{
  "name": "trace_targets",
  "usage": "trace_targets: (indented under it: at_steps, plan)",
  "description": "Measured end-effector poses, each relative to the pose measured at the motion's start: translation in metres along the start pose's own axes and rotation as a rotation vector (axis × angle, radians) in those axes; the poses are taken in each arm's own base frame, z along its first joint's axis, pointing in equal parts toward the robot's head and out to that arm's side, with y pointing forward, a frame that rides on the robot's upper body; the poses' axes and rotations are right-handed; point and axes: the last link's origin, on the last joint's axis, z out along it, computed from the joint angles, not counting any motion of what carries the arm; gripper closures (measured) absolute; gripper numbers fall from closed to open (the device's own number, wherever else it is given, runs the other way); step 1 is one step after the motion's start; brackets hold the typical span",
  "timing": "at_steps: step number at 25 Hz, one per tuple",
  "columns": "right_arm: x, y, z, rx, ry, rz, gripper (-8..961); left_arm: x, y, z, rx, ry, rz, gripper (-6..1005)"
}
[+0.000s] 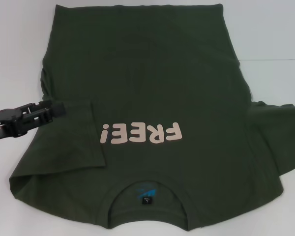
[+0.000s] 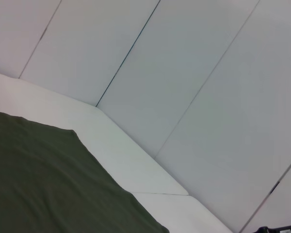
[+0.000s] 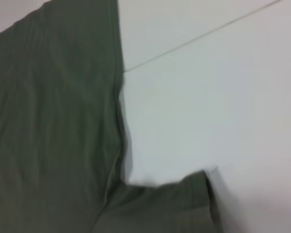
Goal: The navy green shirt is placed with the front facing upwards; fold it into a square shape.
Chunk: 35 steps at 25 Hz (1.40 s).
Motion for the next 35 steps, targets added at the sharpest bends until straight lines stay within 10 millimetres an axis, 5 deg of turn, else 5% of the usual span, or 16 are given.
trace_targets:
  at_steps: [7,19,29,35]
  plan:
    - [-0.013,0.011,-0.003,-0.006,0.024,-0.037,922,0.001,-0.002,-0.002,0.007,-0.011,0.001,353]
    - [-0.04,0.058,-0.002,-0.058,0.11,-0.098,920,0.0,-0.001,0.0,0.0,-0.013,-0.002,354]
    - [-0.013,0.129,0.024,-0.258,0.278,-0.163,887,0.0,-0.001,0.0,0.006,-0.001,-0.005,354]
    - [-0.004,0.147,0.039,-0.28,0.3,-0.158,867,0.001,-0.002,0.001,0.009,0.004,-0.005,354]
